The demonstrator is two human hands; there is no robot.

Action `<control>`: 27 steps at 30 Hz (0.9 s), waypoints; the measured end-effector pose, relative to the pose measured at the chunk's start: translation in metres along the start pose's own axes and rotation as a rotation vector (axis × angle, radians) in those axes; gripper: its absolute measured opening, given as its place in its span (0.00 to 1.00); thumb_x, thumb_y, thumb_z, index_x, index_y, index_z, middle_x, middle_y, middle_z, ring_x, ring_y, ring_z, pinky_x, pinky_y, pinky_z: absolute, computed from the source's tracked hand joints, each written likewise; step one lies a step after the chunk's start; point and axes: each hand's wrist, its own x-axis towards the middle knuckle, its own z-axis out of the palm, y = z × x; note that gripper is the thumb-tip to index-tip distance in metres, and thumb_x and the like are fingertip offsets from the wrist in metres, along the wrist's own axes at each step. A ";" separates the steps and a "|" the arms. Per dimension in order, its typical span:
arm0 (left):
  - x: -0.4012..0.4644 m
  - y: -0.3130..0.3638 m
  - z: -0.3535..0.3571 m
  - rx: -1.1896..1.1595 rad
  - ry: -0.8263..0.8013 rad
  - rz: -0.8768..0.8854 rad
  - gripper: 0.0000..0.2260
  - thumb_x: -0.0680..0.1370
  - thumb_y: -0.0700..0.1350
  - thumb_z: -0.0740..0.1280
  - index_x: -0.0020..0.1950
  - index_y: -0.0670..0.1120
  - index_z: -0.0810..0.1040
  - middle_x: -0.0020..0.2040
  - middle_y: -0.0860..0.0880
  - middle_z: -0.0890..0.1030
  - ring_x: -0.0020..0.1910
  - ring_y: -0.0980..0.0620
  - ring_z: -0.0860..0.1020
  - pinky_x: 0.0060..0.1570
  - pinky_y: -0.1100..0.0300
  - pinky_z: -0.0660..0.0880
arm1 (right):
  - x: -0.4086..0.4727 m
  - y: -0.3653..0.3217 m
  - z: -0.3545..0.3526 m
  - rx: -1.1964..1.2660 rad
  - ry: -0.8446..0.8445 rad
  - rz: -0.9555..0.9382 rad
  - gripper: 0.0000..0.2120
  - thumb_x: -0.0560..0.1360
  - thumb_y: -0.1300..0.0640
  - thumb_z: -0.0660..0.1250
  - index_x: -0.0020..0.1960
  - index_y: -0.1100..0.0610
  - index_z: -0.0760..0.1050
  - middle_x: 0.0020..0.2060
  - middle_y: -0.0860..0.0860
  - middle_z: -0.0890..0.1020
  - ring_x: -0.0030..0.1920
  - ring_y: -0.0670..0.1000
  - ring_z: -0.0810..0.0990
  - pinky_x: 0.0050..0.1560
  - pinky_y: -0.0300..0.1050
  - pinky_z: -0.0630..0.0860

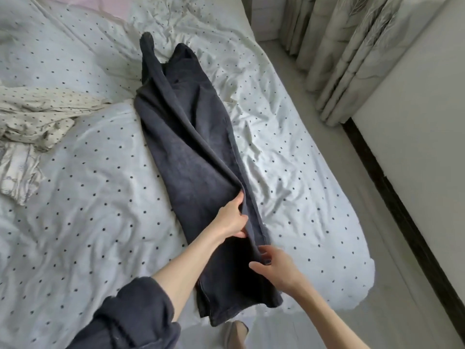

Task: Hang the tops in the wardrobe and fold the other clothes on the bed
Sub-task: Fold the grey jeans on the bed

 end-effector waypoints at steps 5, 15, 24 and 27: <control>0.002 -0.017 0.002 0.241 0.061 0.105 0.25 0.80 0.40 0.57 0.75 0.56 0.58 0.45 0.45 0.79 0.41 0.56 0.74 0.44 0.67 0.73 | 0.015 0.014 -0.002 0.062 0.130 0.028 0.10 0.76 0.63 0.60 0.36 0.58 0.73 0.32 0.52 0.76 0.34 0.49 0.73 0.33 0.38 0.69; -0.004 -0.049 -0.037 0.713 0.260 0.073 0.23 0.81 0.43 0.57 0.76 0.52 0.58 0.77 0.48 0.52 0.76 0.46 0.48 0.72 0.51 0.53 | 0.024 0.016 -0.025 0.132 0.018 0.183 0.14 0.73 0.67 0.60 0.31 0.59 0.62 0.29 0.52 0.63 0.31 0.51 0.61 0.33 0.43 0.57; 0.002 -0.052 -0.104 0.637 0.399 0.064 0.23 0.81 0.43 0.56 0.76 0.50 0.56 0.78 0.48 0.49 0.76 0.47 0.47 0.73 0.52 0.52 | 0.075 -0.068 -0.043 -0.128 0.208 -0.073 0.16 0.79 0.53 0.60 0.65 0.56 0.70 0.57 0.53 0.79 0.57 0.54 0.76 0.52 0.42 0.71; 0.007 -0.051 -0.123 0.570 0.479 0.132 0.22 0.81 0.42 0.56 0.76 0.48 0.59 0.78 0.48 0.52 0.76 0.48 0.49 0.72 0.56 0.52 | 0.097 -0.098 -0.045 -0.157 0.251 -0.135 0.18 0.79 0.52 0.60 0.68 0.55 0.67 0.59 0.53 0.78 0.60 0.54 0.76 0.57 0.46 0.72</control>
